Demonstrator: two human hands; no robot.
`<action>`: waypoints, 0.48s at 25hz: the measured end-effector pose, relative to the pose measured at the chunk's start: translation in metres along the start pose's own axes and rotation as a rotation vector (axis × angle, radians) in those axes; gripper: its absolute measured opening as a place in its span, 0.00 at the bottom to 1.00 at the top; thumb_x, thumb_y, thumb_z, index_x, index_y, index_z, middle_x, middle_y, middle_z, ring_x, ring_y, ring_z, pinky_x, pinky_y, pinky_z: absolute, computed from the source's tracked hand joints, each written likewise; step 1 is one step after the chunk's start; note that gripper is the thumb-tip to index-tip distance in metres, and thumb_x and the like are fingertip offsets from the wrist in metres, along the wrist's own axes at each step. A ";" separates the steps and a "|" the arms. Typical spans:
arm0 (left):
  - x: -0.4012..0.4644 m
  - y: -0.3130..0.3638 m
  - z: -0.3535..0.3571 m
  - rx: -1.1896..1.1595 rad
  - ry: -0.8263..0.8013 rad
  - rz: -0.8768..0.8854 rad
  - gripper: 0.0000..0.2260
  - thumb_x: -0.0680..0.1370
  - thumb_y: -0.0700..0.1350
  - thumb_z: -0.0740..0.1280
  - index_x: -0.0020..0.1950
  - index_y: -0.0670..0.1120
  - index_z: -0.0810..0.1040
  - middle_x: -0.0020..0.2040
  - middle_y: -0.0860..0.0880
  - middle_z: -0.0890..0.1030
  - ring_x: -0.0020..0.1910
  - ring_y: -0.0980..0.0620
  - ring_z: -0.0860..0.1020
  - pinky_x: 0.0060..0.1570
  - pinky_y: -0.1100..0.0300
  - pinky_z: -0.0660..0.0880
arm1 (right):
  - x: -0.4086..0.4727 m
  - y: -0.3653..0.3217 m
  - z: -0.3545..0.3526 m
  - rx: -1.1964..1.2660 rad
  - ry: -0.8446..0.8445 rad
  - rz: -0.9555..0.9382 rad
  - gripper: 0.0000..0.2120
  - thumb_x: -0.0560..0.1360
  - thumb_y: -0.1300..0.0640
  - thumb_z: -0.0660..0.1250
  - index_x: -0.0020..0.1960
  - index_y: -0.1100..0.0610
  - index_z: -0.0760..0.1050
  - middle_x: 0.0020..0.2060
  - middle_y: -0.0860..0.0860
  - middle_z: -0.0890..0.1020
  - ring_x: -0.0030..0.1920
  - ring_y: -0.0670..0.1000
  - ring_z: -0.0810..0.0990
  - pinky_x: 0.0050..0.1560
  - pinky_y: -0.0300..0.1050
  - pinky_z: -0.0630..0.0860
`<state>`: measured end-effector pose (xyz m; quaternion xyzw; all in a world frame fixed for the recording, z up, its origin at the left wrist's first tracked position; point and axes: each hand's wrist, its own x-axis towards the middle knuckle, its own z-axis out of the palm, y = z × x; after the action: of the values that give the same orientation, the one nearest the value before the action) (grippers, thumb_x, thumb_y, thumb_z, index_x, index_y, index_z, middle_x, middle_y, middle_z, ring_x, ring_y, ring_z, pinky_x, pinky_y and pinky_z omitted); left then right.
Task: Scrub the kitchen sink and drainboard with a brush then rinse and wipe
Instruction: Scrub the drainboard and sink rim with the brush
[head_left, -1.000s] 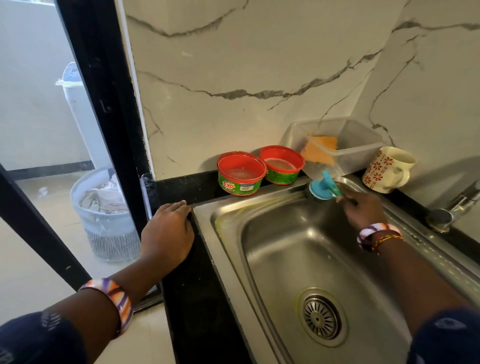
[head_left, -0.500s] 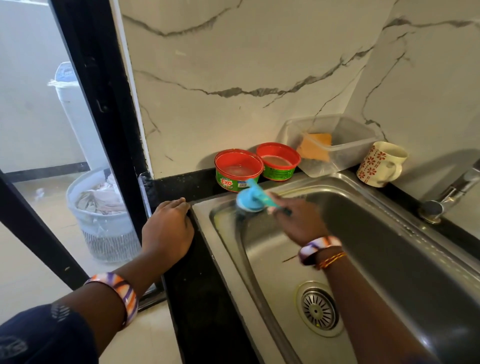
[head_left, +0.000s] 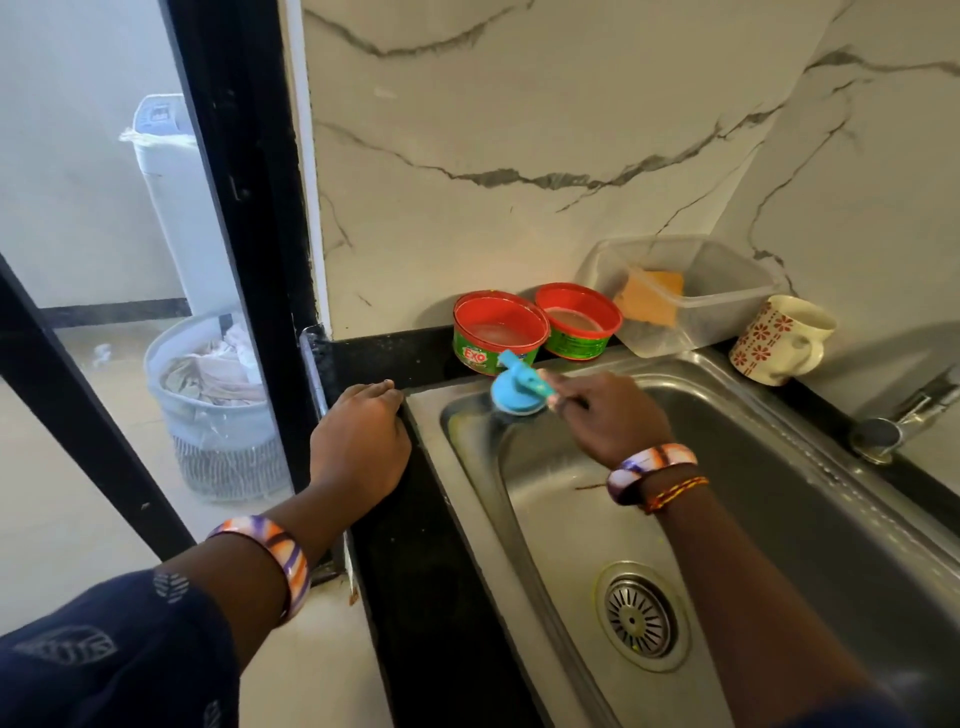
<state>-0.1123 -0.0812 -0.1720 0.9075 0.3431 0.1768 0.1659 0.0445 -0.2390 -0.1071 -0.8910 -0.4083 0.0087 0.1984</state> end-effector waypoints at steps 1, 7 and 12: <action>0.000 0.000 0.000 -0.003 0.002 0.000 0.17 0.80 0.44 0.59 0.68 0.47 0.71 0.70 0.51 0.70 0.72 0.51 0.63 0.66 0.53 0.66 | 0.001 0.002 -0.003 -0.015 0.014 0.022 0.14 0.77 0.53 0.61 0.61 0.47 0.77 0.52 0.54 0.83 0.52 0.58 0.79 0.48 0.49 0.75; 0.000 -0.001 0.000 -0.012 0.004 -0.004 0.17 0.80 0.44 0.59 0.69 0.47 0.71 0.71 0.51 0.69 0.72 0.51 0.63 0.65 0.54 0.66 | 0.004 -0.023 0.000 0.132 -0.127 -0.124 0.15 0.77 0.58 0.63 0.63 0.53 0.76 0.53 0.53 0.83 0.48 0.50 0.80 0.45 0.39 0.70; 0.001 -0.002 0.001 -0.035 0.017 -0.007 0.17 0.80 0.44 0.58 0.68 0.47 0.71 0.70 0.51 0.70 0.72 0.51 0.63 0.65 0.55 0.66 | 0.008 -0.018 -0.002 0.066 -0.079 -0.067 0.14 0.77 0.60 0.62 0.62 0.57 0.77 0.55 0.55 0.82 0.50 0.51 0.80 0.47 0.39 0.75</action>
<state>-0.1122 -0.0791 -0.1730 0.9017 0.3446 0.1898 0.1793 0.0367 -0.2235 -0.0979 -0.8688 -0.4449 0.0506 0.2115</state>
